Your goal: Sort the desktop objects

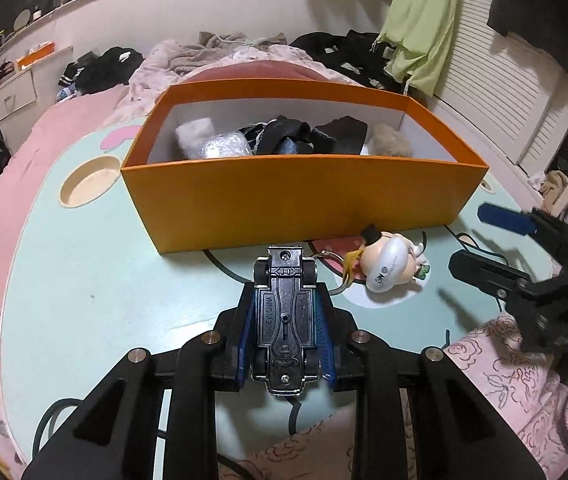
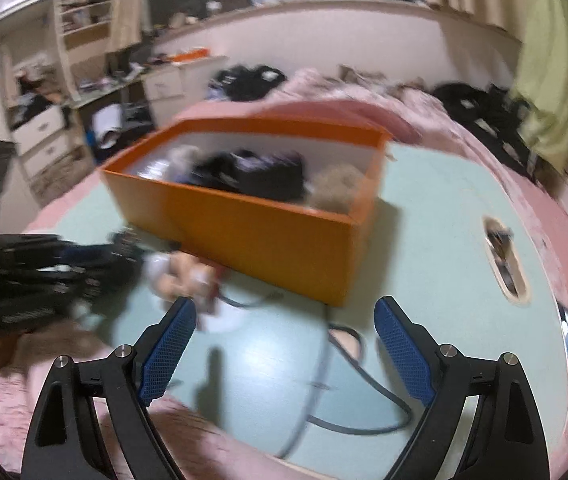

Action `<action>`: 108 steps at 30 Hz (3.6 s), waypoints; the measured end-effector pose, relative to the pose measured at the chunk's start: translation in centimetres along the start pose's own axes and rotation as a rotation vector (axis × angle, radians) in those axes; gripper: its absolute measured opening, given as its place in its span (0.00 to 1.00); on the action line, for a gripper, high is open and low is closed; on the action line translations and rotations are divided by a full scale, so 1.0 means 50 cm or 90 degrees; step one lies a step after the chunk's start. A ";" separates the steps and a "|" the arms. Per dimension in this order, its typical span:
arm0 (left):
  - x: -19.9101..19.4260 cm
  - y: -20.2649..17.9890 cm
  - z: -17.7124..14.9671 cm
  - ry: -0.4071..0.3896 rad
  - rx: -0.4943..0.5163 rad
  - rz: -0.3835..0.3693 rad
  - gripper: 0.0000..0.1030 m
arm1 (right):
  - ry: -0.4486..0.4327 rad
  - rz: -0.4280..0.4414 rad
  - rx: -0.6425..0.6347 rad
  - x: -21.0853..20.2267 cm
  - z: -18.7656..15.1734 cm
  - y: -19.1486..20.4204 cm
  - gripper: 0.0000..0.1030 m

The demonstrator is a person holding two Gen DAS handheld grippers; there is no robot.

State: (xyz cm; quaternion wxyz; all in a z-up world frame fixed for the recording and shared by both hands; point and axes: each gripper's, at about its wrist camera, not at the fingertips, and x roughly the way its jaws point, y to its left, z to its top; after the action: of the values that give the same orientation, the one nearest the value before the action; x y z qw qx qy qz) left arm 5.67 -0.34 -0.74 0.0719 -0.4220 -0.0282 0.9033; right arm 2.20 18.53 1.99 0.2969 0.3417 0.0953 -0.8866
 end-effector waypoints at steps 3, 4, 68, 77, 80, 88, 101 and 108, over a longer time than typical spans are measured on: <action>0.004 -0.004 0.005 -0.001 0.004 0.006 0.27 | 0.021 0.018 -0.051 0.020 0.025 0.036 0.89; 0.003 -0.004 0.005 -0.001 0.004 0.009 0.27 | 0.029 0.025 -0.065 0.027 0.034 0.047 0.88; 0.066 0.030 0.174 -0.096 -0.015 0.065 0.77 | -0.046 -0.088 0.008 0.092 0.146 -0.025 0.71; -0.037 0.013 0.134 -0.119 -0.040 0.022 0.77 | -0.072 -0.111 0.040 -0.001 0.116 -0.021 0.77; -0.030 0.000 0.106 -0.063 -0.031 0.018 0.77 | -0.031 -0.108 0.058 -0.004 0.082 -0.022 0.79; 0.074 0.012 0.070 0.081 -0.038 0.062 0.80 | 0.119 -0.131 0.108 0.067 0.011 -0.058 0.79; 0.076 0.006 0.058 0.089 -0.012 0.076 1.00 | 0.125 -0.140 0.102 0.068 -0.003 -0.064 1.00; 0.079 0.004 0.052 0.087 -0.008 0.074 1.00 | 0.125 -0.140 0.102 0.069 -0.002 -0.064 1.00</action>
State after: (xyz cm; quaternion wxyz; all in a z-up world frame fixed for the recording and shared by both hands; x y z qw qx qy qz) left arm 1.16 0.10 -2.11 0.0185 -0.4843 -0.0046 0.8747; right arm -1.66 19.56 -0.46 0.1593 0.4365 0.0898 -0.8809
